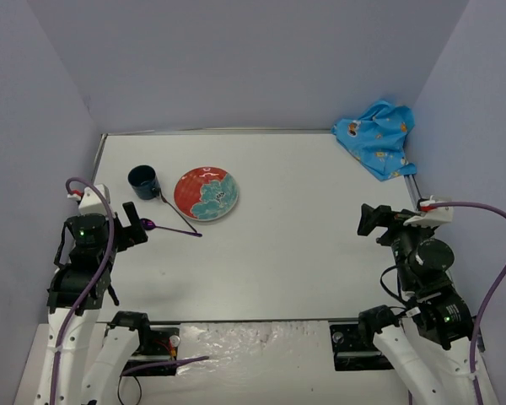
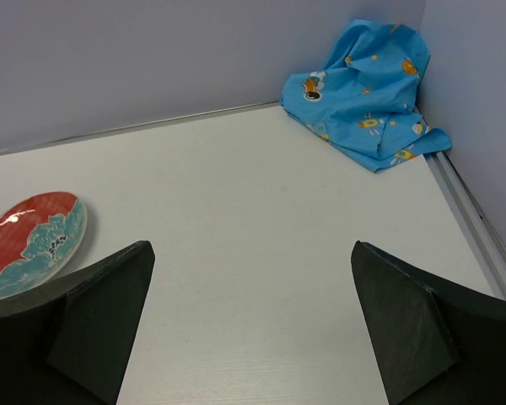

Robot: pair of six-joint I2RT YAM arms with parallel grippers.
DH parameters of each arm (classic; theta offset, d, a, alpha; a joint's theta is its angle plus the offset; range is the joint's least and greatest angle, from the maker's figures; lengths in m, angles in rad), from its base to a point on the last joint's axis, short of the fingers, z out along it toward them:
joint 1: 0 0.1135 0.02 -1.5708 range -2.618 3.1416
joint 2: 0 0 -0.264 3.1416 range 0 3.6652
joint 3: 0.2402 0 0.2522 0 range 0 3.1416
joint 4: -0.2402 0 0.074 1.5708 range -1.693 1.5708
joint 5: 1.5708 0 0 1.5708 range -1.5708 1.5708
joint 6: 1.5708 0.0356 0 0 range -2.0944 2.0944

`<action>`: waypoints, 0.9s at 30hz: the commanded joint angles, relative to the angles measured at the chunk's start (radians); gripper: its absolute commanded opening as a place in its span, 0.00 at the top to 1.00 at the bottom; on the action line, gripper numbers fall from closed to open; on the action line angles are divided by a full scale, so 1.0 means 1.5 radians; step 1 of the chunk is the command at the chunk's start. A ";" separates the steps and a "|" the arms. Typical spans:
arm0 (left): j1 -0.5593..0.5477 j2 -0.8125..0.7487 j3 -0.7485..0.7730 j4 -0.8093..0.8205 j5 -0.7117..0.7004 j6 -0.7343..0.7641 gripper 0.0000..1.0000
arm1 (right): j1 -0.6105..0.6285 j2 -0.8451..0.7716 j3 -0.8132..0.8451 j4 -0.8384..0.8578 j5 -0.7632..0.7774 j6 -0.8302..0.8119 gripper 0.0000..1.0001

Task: Set the dinner table for one person

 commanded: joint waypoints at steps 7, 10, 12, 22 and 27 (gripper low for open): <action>-0.004 0.067 0.047 0.042 0.015 -0.007 0.03 | 0.003 0.189 0.055 0.051 0.159 0.101 0.00; -0.010 0.089 0.051 0.058 0.025 -0.025 0.03 | 0.004 0.313 0.103 0.068 0.187 0.115 0.00; -0.015 0.097 0.054 0.066 0.033 -0.032 0.03 | 0.002 0.397 0.133 0.078 0.203 0.128 0.00; -0.080 0.061 0.031 0.099 -0.002 -0.028 0.03 | -0.134 0.831 0.422 0.093 0.118 0.156 0.00; -0.104 0.052 0.002 0.094 -0.034 -0.004 0.03 | -0.197 1.025 0.570 0.105 0.074 0.099 0.00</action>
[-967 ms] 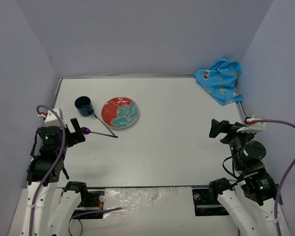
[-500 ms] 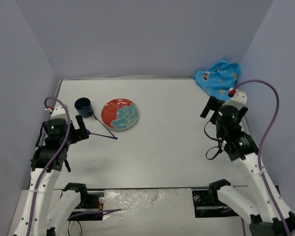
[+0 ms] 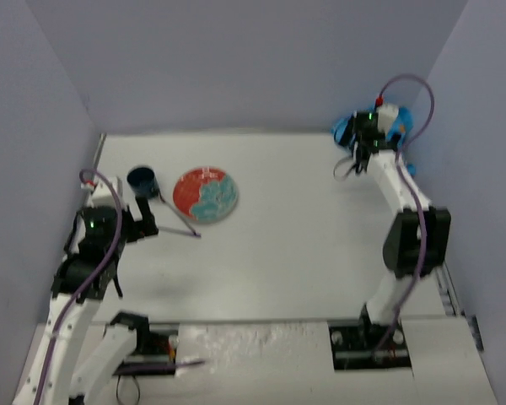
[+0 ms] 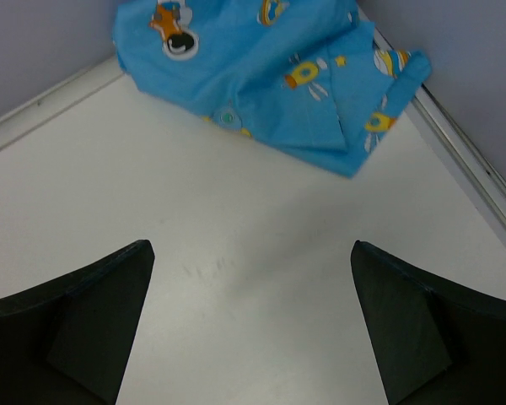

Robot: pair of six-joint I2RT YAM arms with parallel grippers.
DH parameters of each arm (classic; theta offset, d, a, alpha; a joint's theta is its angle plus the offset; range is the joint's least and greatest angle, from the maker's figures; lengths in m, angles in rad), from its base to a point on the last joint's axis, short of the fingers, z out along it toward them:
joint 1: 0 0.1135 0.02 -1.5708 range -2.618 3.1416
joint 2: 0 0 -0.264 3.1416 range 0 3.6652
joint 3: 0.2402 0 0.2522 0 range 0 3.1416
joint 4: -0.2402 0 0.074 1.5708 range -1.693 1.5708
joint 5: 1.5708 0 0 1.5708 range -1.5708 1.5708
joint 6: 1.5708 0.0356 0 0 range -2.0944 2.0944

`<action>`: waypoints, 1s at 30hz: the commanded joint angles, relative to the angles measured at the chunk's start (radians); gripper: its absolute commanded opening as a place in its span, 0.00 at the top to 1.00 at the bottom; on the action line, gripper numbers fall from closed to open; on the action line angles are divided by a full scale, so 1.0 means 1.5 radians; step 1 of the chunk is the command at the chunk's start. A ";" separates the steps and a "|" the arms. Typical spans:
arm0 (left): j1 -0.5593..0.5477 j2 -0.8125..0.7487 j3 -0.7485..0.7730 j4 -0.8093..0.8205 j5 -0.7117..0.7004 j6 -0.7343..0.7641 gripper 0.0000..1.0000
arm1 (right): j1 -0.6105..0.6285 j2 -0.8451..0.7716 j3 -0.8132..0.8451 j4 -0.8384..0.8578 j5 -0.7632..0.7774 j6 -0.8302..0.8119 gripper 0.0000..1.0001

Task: Set the dinner table for one person

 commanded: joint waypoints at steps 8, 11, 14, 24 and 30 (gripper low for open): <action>-0.020 0.048 -0.031 0.049 -0.021 -0.031 0.03 | -0.114 0.338 0.304 0.057 -0.109 -0.056 0.04; -0.020 0.087 -0.015 0.025 -0.026 -0.054 0.03 | -0.126 0.393 0.359 0.067 -0.120 -0.064 0.06; -0.020 0.119 -0.012 0.028 -0.020 -0.066 0.03 | -0.133 0.437 0.389 0.094 -0.137 -0.075 0.10; -0.020 0.197 0.012 0.049 0.007 -0.077 0.03 | -0.138 0.498 0.394 0.156 -0.193 -0.127 0.31; -0.020 0.215 0.028 0.051 0.019 -0.062 0.03 | -0.134 0.483 0.360 0.158 -0.212 -0.141 0.82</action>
